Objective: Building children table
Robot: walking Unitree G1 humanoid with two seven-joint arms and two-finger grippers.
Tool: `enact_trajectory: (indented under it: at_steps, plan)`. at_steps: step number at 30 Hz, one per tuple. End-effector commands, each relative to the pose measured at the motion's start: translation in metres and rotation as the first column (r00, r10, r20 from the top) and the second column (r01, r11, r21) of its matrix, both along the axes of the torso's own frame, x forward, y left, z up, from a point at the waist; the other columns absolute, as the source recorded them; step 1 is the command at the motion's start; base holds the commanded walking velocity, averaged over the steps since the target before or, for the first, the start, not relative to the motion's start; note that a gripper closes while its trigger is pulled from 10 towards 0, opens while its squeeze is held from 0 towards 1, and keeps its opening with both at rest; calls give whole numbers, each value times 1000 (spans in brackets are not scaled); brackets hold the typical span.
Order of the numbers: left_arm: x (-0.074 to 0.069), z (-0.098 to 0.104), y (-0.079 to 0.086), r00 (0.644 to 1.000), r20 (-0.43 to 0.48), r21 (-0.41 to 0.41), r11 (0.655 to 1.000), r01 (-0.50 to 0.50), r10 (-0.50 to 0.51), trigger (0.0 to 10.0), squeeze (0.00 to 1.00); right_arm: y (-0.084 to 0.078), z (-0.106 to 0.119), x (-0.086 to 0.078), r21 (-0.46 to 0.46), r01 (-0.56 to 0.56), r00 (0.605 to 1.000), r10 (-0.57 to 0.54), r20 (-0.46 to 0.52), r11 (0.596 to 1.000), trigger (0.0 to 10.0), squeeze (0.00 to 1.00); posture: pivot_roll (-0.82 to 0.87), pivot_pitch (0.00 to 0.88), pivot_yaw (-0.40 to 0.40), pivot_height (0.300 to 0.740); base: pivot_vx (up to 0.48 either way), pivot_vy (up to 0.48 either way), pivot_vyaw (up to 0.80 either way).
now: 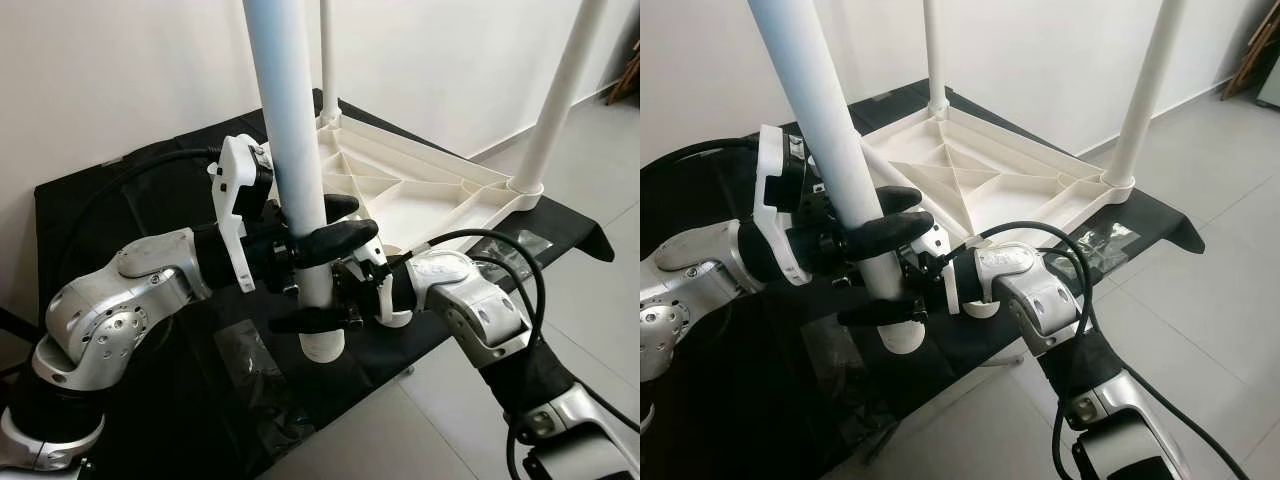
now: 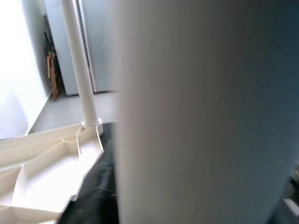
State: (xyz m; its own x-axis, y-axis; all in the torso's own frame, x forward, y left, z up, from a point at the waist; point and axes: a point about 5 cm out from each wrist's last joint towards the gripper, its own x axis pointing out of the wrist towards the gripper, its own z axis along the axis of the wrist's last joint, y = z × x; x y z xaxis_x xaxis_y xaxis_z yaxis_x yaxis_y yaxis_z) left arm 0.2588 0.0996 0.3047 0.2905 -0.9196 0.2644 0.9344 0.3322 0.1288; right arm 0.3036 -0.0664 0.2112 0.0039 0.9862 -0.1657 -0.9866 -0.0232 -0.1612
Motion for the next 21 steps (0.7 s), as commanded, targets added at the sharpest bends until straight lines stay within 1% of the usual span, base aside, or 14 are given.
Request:
enact_trajectory:
  at_steps: [1, 2, 5, 9, 11, 12, 13, 14, 16, 17, 18, 19, 20, 21]
  plan:
    - [3, 17, 4, 996, 55, -85, 994, -62, 67, 10000, 1000, 14, -7, 1, -6, 37, 999, -37, 2, 999, 0, 0, -44, 73, 67, 740, 0, 0, 0]
    - [3, 17, 4, 996, 55, -85, 994, -62, 67, 10000, 1000, 14, -7, 1, -6, 37, 999, -37, 2, 999, 0, 0, -44, 73, 67, 740, 0, 0, 0]
    - [13, 28, 25, 982, 31, -197, 964, -176, 186, 10000, 1000, 9, 3, 11, 86, 138, 990, -139, 9, 987, 0, 0, -46, 74, 68, 740, 0, 0, 0]
    - [14, 29, 28, 979, 26, -213, 958, -193, 203, 10000, 1000, 8, 5, 12, 97, 149, 989, -151, 8, 984, 0, 0, -46, 74, 68, 740, 0, 0, 0]
    - [16, 42, 66, 948, 2, -317, 899, -302, 319, 10000, 1000, -5, 17, 23, 193, 258, 965, -262, -3, 947, 0, 0, -48, 78, 71, 740, 0, 0, 0]
    - [16, 42, 66, 948, 2, -317, 899, -302, 319, 10000, 1000, -5, 17, 23, 193, 258, 965, -262, -3, 947, 0, 0, -48, 78, 71, 740, 0, 0, 0]
    - [15, 45, 107, 886, -40, -390, 810, -439, 461, 10000, 1000, -22, 38, 36, 331, 379, 921, -387, -43, 864, 0, 0, -45, 80, 75, 740, 0, 0, 0]
    - [15, 45, 107, 886, -40, -390, 810, -439, 461, 10000, 1000, -22, 38, 36, 331, 379, 921, -387, -43, 864, 0, 0, -45, 80, 75, 740, 0, 0, 0]
    - [15, 33, 131, 818, -102, -392, 733, -557, 567, 10000, 1000, -35, 52, 44, 405, 445, 886, -458, -69, 799, 0, 0, -45, 87, 74, 740, 0, 0, 0]
    - [15, 33, 131, 818, -102, -392, 733, -557, 567, 10000, 1000, -35, 52, 44, 405, 445, 886, -458, -69, 799, 0, 0, -45, 87, 74, 740, 0, 0, 0]
    - [14, 14, 143, 754, -174, -371, 667, -646, 634, 10000, 1000, -45, 56, 48, 402, 479, 863, -503, -53, 780, 0, 0, -50, 99, 74, 740, 0, 0, 0]
    - [13, 6, 147, 722, -203, -358, 636, -683, 661, 10000, 1000, -49, 57, 49, 395, 487, 857, -514, -44, 779, 0, 0, -48, 103, 73, 740, 0, 0, 0]
    - [12, -7, 150, 676, -236, -332, 596, -731, 698, 10000, 1000, -54, 57, 50, 385, 500, 848, -529, -36, 776, 0, 0, -45, 112, 71, 740, 0, 0, 0]
    - [12, -7, 150, 676, -236, -332, 596, -731, 698, 10000, 1000, -54, 57, 50, 385, 500, 848, -529, -36, 776, 0, 0, -45, 112, 71, 740, 0, 0, 0]
